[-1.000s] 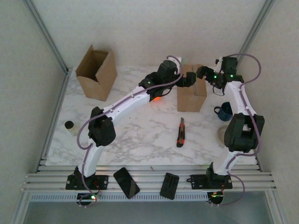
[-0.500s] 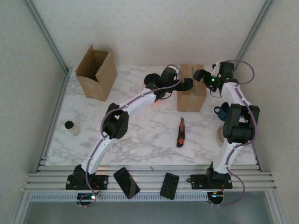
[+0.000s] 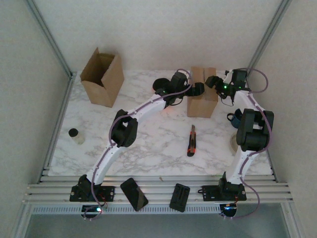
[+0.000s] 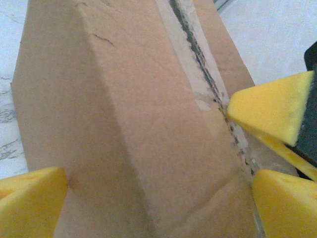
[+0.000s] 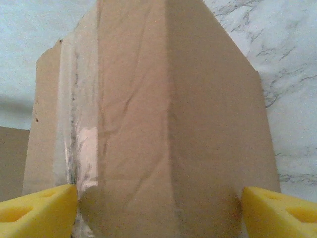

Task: Unpack the express box

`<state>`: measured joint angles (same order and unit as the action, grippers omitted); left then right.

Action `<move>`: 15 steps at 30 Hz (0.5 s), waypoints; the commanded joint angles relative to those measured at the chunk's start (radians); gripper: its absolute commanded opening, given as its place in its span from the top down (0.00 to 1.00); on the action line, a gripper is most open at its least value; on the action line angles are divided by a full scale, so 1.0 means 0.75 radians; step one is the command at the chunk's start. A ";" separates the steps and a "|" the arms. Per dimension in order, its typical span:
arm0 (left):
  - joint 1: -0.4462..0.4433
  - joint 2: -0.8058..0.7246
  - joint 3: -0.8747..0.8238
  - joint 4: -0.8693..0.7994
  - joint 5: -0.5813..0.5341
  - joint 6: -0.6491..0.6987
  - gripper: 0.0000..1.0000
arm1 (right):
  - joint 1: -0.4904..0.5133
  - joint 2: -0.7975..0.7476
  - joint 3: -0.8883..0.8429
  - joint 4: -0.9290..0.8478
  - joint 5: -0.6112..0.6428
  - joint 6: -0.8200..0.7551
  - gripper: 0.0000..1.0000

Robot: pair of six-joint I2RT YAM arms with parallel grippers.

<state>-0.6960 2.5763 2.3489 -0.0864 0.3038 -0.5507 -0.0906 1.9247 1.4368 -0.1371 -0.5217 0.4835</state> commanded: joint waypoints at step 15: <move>-0.093 -0.068 -0.048 -0.049 0.067 0.008 0.23 | 0.152 -0.217 -0.293 0.127 -0.033 0.129 0.27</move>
<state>-0.6960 2.5626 2.3398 -0.1097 0.3229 -0.5533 -0.0673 1.8191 1.2697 0.0074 -0.4412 0.5446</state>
